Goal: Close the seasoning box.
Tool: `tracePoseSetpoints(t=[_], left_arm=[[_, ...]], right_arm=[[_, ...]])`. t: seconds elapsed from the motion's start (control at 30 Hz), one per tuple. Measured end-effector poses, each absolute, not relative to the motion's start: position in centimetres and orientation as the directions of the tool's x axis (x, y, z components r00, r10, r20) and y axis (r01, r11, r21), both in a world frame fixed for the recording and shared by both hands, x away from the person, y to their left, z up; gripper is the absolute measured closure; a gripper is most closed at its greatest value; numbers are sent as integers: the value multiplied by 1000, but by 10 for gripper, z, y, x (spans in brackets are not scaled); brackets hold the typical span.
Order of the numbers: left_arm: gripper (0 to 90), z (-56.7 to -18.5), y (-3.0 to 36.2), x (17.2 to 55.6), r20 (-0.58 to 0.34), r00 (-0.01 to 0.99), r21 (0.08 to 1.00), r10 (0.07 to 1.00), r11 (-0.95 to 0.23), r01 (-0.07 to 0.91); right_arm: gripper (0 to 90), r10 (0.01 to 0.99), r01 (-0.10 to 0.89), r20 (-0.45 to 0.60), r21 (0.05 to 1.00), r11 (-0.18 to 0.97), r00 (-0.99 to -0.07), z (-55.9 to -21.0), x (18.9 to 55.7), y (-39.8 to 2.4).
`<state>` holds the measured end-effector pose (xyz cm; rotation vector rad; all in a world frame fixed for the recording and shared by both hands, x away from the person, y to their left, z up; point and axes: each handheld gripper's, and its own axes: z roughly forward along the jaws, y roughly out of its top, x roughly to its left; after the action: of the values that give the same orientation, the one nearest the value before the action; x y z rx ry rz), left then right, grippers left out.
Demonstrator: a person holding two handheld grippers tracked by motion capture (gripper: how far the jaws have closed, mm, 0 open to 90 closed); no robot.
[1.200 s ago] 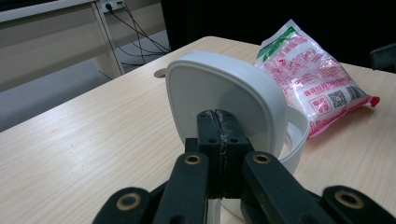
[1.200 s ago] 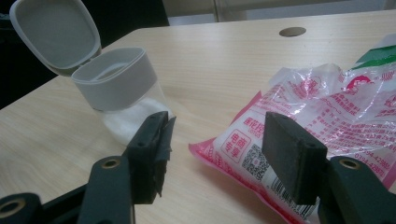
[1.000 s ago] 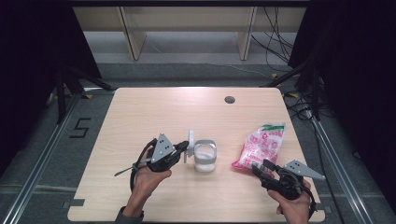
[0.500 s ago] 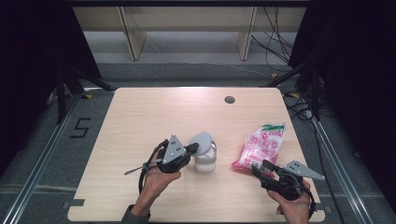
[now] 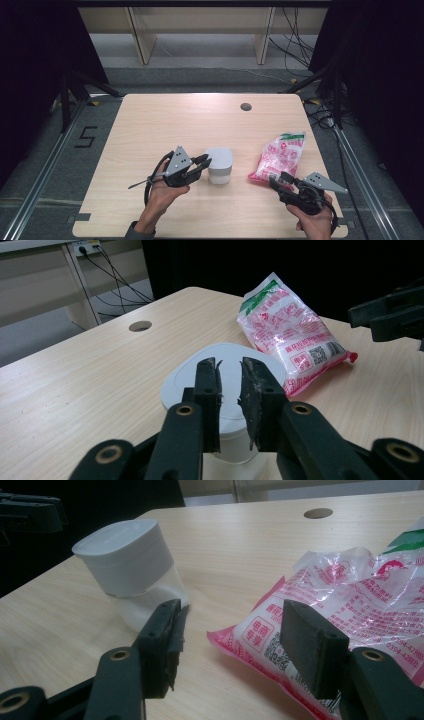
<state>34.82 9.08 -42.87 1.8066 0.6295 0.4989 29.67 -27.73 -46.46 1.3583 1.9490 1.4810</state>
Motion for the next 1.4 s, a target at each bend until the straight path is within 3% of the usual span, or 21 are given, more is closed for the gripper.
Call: tracePoseSetpoints(t=[0.43,0.5,0.67,0.9,1.03,1.13,1.27,1.4], left_arm=[[529,-434,104,343,9,769,953,639,-238,187],[501,-436,107,342,19,766,951,642,-249,184],[434,-439,114,338,26,757,947,652,-259,191],[319,-443,122,335,7,738,947,675,-242,212],[291,-445,125,332,17,742,949,670,-244,199],[274,-448,127,332,22,734,946,679,-252,206],[268,-454,130,331,19,731,940,682,-260,219],[278,-458,133,331,32,732,939,681,-272,212]], right_arm=[[425,828,482,269,876,1,-491,-465,296,-277],[424,824,456,232,889,36,-517,-465,298,-280],[398,813,473,273,881,4,-515,-466,296,-277],[382,820,452,228,891,42,-525,-466,297,-277],[374,816,493,279,870,9,-507,-465,293,-275],[370,806,443,244,896,25,-538,-468,295,-275],[371,813,449,220,891,57,-539,-467,293,-276],[371,814,484,262,875,27,-518,-467,291,-274]])
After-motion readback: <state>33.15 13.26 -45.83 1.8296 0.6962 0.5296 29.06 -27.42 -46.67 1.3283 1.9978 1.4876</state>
